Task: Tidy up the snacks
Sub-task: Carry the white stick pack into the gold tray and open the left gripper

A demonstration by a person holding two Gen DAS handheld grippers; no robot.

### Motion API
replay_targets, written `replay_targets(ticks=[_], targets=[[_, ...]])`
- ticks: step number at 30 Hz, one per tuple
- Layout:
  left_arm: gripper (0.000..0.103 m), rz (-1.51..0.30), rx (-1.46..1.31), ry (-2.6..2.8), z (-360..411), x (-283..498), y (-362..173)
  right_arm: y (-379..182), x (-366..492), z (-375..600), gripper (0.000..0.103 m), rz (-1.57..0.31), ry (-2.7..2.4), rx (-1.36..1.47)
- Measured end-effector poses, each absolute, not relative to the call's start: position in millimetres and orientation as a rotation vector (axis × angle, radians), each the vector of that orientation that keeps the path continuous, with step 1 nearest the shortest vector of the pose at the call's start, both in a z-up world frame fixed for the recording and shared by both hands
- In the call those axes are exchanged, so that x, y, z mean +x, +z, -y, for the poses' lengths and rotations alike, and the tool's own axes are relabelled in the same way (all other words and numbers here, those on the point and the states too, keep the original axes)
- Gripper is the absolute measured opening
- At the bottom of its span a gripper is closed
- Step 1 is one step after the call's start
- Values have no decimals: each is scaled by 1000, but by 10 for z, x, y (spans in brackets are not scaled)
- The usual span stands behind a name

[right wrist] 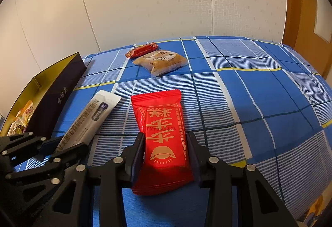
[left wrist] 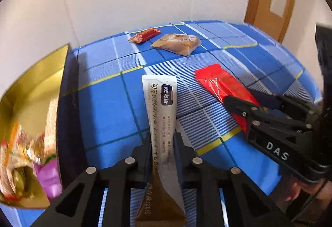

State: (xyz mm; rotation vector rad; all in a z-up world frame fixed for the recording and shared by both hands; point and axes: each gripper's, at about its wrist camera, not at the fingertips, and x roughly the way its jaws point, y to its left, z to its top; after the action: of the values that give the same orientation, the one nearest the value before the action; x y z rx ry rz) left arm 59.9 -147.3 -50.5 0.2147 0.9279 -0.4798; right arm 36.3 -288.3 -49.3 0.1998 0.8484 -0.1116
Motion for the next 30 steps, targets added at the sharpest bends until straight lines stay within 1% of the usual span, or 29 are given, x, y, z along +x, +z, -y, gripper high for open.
replay_targets(ticks=[7, 16, 24, 30], targets=[[19, -934, 84, -494, 1253, 554, -407, -494, 360, 2880, 41, -847, -113, 195], [19, -871, -8, -482, 989, 563, -80, -495, 364, 2870, 41, -847, -115, 185], [19, -850, -126, -365, 355, 818, 85, -495, 368, 2864, 41, -847, -119, 172], [19, -886, -150, -285, -30, 1083, 10, -497, 374, 2854, 42, -846, -122, 162]])
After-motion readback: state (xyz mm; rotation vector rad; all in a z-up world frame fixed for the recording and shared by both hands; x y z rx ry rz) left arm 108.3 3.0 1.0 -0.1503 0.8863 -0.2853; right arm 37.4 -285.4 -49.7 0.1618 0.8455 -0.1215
